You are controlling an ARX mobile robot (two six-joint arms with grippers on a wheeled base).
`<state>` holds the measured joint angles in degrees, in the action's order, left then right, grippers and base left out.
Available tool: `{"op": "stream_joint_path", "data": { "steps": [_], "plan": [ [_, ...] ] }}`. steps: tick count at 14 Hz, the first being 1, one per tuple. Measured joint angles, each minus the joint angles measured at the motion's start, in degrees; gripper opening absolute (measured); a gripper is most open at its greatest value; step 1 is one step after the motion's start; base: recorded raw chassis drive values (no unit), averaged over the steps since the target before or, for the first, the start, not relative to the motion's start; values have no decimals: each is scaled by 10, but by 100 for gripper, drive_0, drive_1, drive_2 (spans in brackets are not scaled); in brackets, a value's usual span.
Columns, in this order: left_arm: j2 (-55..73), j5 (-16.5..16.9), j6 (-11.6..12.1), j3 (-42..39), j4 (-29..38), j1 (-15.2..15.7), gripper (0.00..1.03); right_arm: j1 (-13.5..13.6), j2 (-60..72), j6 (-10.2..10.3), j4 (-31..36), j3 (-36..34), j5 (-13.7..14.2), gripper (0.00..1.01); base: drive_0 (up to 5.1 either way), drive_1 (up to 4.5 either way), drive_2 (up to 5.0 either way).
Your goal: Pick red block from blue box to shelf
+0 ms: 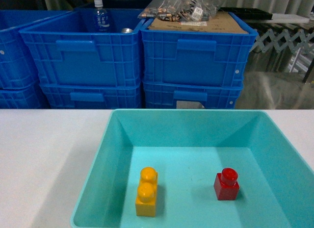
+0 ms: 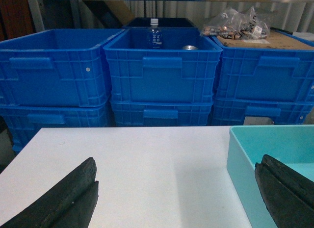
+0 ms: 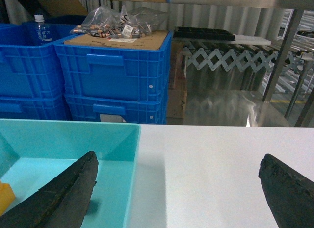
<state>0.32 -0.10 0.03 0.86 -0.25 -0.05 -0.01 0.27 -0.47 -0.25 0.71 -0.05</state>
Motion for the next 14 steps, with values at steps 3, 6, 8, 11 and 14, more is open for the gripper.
{"op": "stream_joint_path", "data": {
  "steps": [3, 6, 8, 11, 14],
  "plan": [
    [0, 0, 0, 0, 0, 0, 98, 0, 0, 0, 0, 0, 0, 98, 0, 0, 0],
    [0, 0, 0, 0, 0, 0, 98, 0, 0, 0, 0, 0, 0, 98, 0, 0, 0],
    [0, 0, 0, 0, 0, 0, 98, 0, 0, 0, 0, 0, 0, 98, 0, 0, 0],
    [0, 0, 0, 0, 0, 0, 98, 0, 0, 0, 0, 0, 0, 98, 0, 0, 0],
    [0, 0, 0, 0, 0, 0, 98, 0, 0, 0, 0, 0, 0, 98, 0, 0, 0]
  ]
}}
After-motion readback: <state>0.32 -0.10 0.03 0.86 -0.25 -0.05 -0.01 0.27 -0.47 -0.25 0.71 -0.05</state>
